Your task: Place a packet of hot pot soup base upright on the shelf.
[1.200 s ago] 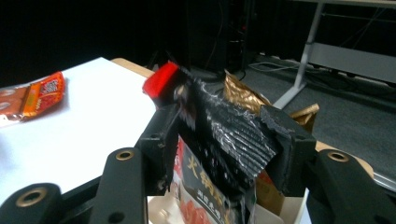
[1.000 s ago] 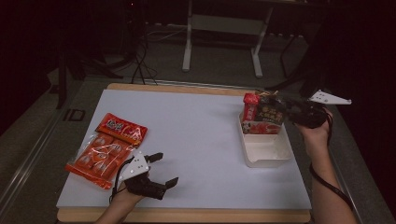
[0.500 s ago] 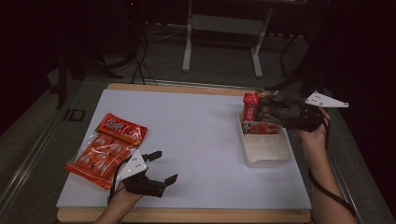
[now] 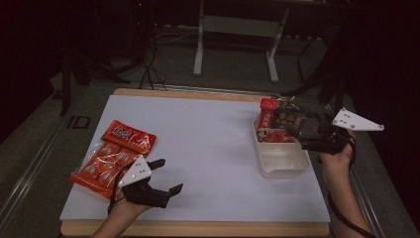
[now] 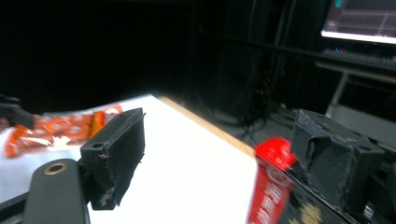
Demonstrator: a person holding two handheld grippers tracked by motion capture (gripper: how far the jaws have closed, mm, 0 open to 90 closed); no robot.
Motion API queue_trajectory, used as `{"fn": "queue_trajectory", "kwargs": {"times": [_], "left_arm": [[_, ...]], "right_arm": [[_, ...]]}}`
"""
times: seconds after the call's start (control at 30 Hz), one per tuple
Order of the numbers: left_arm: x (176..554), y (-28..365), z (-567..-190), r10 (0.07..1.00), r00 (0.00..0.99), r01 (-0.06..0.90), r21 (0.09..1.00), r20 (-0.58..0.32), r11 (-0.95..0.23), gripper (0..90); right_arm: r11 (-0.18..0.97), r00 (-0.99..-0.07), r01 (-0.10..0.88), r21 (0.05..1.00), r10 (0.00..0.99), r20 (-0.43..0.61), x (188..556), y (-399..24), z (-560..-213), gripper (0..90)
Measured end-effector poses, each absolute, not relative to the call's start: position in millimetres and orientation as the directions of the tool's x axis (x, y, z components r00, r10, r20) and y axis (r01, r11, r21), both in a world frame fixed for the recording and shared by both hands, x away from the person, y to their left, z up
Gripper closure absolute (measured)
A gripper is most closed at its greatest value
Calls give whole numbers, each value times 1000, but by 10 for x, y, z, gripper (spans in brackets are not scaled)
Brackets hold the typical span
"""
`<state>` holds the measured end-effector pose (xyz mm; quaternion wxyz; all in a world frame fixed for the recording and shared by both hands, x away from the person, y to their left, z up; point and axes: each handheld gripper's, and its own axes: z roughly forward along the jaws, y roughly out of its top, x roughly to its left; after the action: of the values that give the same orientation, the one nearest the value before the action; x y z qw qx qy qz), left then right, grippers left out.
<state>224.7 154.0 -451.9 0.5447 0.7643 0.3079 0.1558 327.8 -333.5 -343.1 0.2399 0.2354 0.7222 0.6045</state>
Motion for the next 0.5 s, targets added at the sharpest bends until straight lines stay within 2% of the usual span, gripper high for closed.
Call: {"fn": "queue_trajectory", "kwargs": {"times": [0.17,0.23,0.3,0.43,0.5], "left_arm": [[2226,1721,-4435,672,738,282,935,-68,-216,157],[2214,1810,-4408,688,723,278,937,-59,-212,223],[2213,1898,-4381,712,701,282,933,-41,-224,246],[2191,2105,-4348,761,648,267,938,-6,-220,439],[2187,2219,-4340,801,597,264,935,33,-235,587]], "right_arm": [[165,-794,91,982,608,-29,3106,-3238,-3435,135],[150,-797,84,985,603,-24,3037,-3208,-3457,134],[139,-804,89,986,594,-11,2972,-3182,-3475,133],[123,-815,98,988,580,8,2866,-3138,-3523,122],[114,-828,105,988,560,24,2816,-3114,-3563,121]]}}
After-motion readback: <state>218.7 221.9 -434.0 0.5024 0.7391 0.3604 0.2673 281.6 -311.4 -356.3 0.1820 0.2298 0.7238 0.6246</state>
